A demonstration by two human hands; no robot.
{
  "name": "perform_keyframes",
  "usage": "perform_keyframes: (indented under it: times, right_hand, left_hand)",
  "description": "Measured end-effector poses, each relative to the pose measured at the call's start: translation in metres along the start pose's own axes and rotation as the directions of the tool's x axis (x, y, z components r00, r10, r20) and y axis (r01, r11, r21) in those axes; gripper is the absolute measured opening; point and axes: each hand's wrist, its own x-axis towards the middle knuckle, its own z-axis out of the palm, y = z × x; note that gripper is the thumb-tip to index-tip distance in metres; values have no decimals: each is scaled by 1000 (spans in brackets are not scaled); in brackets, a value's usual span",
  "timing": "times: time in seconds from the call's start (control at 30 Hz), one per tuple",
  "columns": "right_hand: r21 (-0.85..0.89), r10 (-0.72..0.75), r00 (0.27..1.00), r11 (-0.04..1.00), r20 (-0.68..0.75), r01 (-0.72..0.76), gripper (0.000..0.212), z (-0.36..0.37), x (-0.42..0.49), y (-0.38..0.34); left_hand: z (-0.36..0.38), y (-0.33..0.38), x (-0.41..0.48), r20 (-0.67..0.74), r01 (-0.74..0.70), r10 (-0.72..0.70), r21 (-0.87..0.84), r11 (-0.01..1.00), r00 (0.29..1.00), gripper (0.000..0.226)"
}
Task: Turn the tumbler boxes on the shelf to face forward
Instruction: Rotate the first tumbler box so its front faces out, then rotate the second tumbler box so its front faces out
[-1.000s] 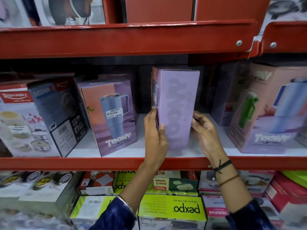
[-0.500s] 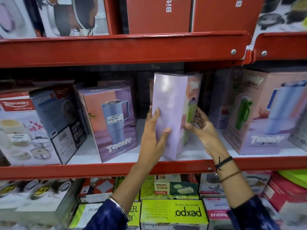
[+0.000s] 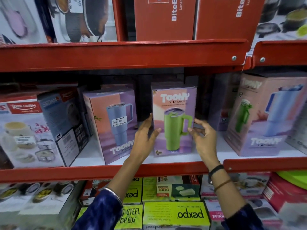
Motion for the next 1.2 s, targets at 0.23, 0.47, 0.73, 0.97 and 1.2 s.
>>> perform_keyframes:
  times: [0.23, 0.47, 0.73, 0.97, 1.2]
  right_hand:
    - [-35, -7, 999, 999, -35, 6, 29, 3, -11, 7]
    - [-159, -176, 978, 975, -115, 157, 47, 14, -44, -31]
    - [89, -241, 968, 968, 73, 234, 40, 90, -98, -83]
    - [115, -152, 977, 984, 146, 136, 56, 169, -130, -78]
    - [-58, -129, 988, 989, 89, 134, 70, 222, -143, -63]
  left_hand:
    - [3, -7, -2, 5, -36, 37, -10, 999, 999, 60]
    - [-9, 7, -28, -127, -173, 171, -1, 985, 977, 47]
    - [-73, -17, -56, -513, -430, 456, 178, 885, 727, 27]
    - [-125, -55, -57, -550, -166, 106, -60, 984, 828, 33]
    - [-141, -84, -27, -261, 195, -292, -342, 919, 920, 43]
